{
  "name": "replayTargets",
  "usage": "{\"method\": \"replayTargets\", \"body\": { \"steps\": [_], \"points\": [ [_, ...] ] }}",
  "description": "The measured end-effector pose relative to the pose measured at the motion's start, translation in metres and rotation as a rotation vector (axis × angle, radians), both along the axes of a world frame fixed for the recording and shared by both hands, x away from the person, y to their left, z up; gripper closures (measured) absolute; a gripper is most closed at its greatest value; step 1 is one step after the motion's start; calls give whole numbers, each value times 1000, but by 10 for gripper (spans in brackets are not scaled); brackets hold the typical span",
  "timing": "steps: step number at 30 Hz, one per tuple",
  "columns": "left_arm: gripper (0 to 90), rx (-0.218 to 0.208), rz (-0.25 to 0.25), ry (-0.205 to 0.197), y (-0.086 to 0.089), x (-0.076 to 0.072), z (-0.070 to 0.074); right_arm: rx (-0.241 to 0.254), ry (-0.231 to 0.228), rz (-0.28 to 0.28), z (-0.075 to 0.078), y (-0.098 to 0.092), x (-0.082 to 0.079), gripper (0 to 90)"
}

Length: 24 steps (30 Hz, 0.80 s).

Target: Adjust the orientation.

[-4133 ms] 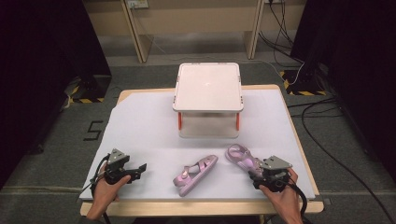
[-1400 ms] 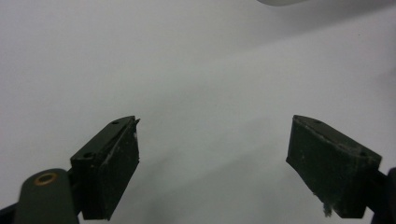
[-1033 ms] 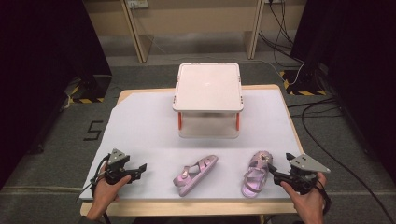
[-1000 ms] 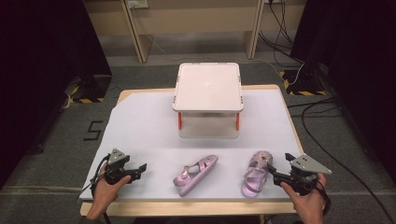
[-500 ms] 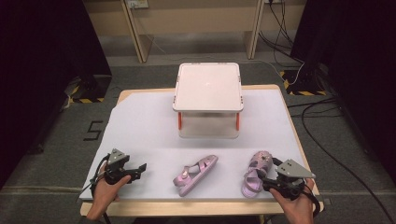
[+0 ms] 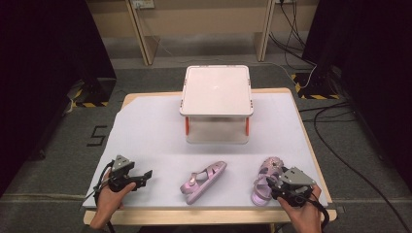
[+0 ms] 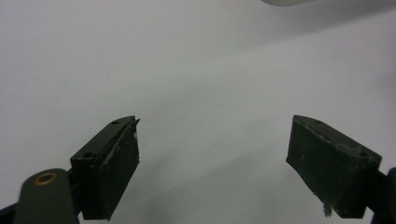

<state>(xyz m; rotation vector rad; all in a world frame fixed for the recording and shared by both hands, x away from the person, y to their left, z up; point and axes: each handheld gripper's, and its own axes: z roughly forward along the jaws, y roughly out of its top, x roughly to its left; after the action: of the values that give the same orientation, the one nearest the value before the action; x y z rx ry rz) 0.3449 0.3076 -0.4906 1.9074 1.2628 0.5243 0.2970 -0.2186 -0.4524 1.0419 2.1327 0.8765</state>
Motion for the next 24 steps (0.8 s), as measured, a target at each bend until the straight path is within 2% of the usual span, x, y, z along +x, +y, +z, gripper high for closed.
{"method": "replayTargets", "body": {
  "steps": [5,6,8,13,17,21,24],
  "points": [
    [162,-1,-1,1,0,0,0,2,19,-11,-3,-2,1,402],
    [162,-2,0,1,0,0,0,2,23,-8,-4,-3,2,452],
    [162,0,-1,2,0,0,-1,-2,22,-14,-4,-3,2,479],
    [162,-1,-2,0,0,0,0,19,27,-21,-4,-8,3,508],
    [162,-2,-3,-3,-1,0,0,33,34,-18,-5,-9,3,523],
    [163,-3,5,1,1,1,0,34,32,-2,-4,-8,3,604],
    [162,-2,6,2,1,0,0,34,31,6,-5,-8,3,621]
  ]
}}
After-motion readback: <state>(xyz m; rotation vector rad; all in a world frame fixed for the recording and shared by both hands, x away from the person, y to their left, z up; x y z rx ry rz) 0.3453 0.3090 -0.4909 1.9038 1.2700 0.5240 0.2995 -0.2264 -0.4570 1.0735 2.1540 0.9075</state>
